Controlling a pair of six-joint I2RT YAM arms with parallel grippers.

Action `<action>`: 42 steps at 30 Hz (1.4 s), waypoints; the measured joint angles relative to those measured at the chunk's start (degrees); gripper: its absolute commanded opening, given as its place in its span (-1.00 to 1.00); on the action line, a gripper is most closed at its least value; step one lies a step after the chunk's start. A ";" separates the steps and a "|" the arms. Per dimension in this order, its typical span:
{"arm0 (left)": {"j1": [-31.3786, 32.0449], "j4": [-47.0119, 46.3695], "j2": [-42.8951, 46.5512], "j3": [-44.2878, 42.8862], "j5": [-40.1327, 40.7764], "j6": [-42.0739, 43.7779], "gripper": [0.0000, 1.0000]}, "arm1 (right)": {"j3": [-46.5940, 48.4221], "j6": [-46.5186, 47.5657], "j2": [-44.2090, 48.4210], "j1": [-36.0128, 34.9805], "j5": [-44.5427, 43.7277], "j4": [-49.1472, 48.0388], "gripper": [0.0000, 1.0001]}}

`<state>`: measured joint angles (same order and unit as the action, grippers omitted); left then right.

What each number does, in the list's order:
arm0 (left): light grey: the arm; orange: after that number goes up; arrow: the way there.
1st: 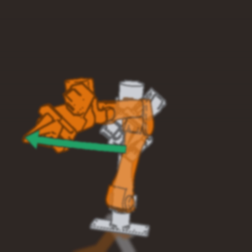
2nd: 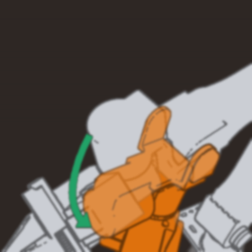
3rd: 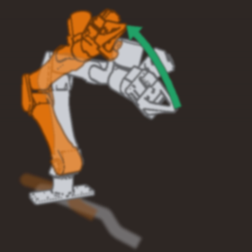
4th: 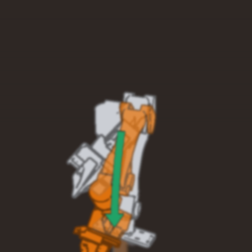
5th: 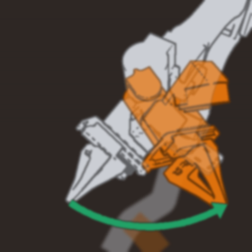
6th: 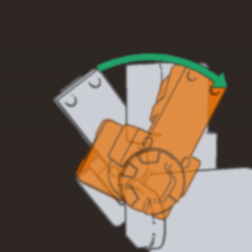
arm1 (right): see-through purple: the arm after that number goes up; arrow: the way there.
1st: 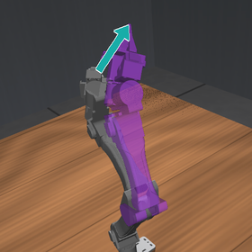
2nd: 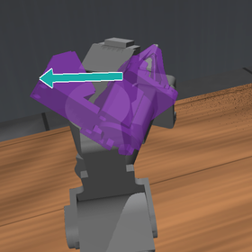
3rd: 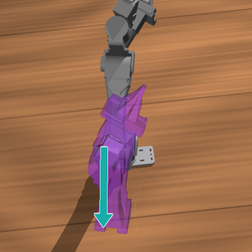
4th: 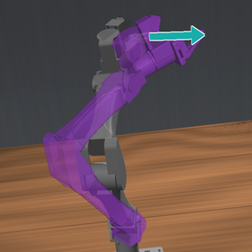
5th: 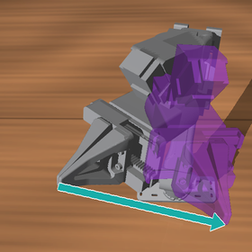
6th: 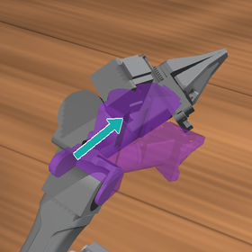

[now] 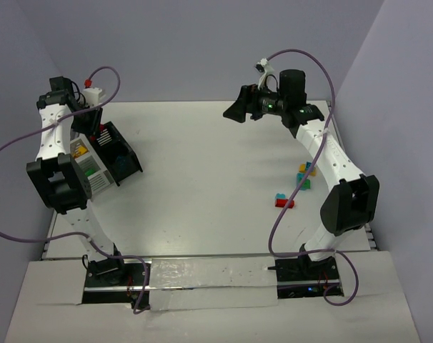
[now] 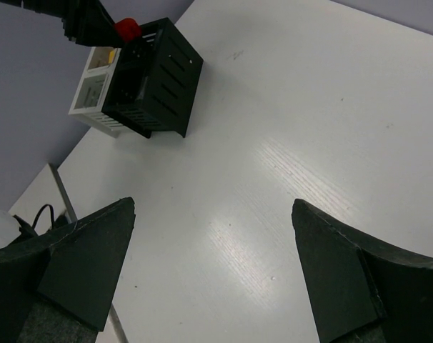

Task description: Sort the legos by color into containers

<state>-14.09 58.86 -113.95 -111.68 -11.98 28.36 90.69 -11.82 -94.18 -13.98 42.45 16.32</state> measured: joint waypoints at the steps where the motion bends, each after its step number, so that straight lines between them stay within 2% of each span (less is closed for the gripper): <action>1: 0.00 0.13 -0.11 0.00 -0.04 0.04 -0.08 | -0.13 0.07 0.04 0.00 -0.02 0.04 0.95; 2: 0.00 0.16 -0.22 0.00 -0.04 0.16 0.04 | -0.26 0.17 0.04 0.00 -0.04 0.04 0.95; 6: 0.00 0.38 -1.04 -1.19 -0.01 0.35 0.21 | -0.86 0.53 0.12 0.01 -0.21 0.20 0.96; 8: 0.01 0.59 -1.76 -2.97 -0.03 0.32 0.43 | -1.13 0.86 0.24 0.02 -0.48 0.54 0.96; 15: 0.15 0.65 -3.28 -12.06 -0.24 -0.01 0.46 | -2.20 2.69 2.09 1.05 -2.85 2.54 0.96; 18: 0.62 -0.82 -1.61 -13.18 -1.60 -1.03 0.47 | -3.84 4.64 4.79 2.88 -4.68 4.60 0.95; 22: 4.62 -5.53 5.99 -7.15 -1.49 -2.02 0.47 | -6.16 8.92 8.49 7.99 -8.79 8.76 0.85; 28: 17.95 -14.17 19.72 4.89 -0.50 -3.96 0.49 | -9.87 17.37 9.95 14.57 -18.48 18.44 0.65; 30: 20.12 -16.39 23.02 8.88 -1.20 -5.48 0.49 | -11.22 20.83 9.94 16.19 -21.59 22.84 0.55; 36: 19.67 -18.35 25.65 16.31 -3.94 -7.17 0.49 | -16.73 35.71 10.08 20.15 -25.11 33.03 0.48; 42: 19.63 -16.73 25.53 17.38 -9.37 -6.80 0.48 | -18.00 53.20 9.63 19.77 -22.45 42.92 0.41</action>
<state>5.54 42.13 -88.42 -94.30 -21.34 21.56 72.69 41.38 -84.55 5.79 20.00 59.24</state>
